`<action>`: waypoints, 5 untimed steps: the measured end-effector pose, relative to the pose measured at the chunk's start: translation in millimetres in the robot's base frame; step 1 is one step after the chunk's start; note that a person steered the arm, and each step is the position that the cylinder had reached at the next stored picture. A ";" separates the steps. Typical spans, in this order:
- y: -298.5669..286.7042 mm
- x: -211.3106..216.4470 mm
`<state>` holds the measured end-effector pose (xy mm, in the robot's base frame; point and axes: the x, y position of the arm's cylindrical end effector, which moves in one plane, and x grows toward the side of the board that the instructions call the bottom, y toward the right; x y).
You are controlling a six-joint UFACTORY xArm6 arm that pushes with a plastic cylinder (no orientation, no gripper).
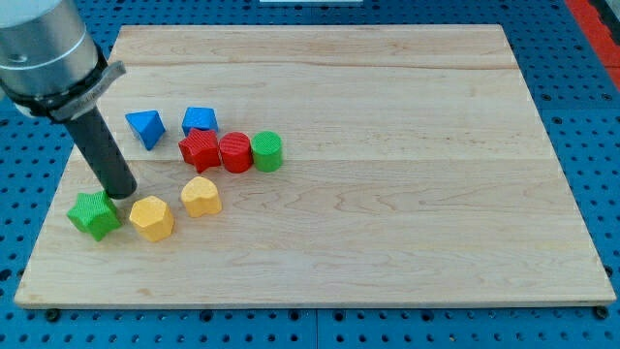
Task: Separate yellow blocks
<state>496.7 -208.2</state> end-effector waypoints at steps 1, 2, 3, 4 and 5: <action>12.3 18.8; 19.4 34.3; 65.7 34.3; 91.9 16.0; 109.1 -6.4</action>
<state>490.2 -99.1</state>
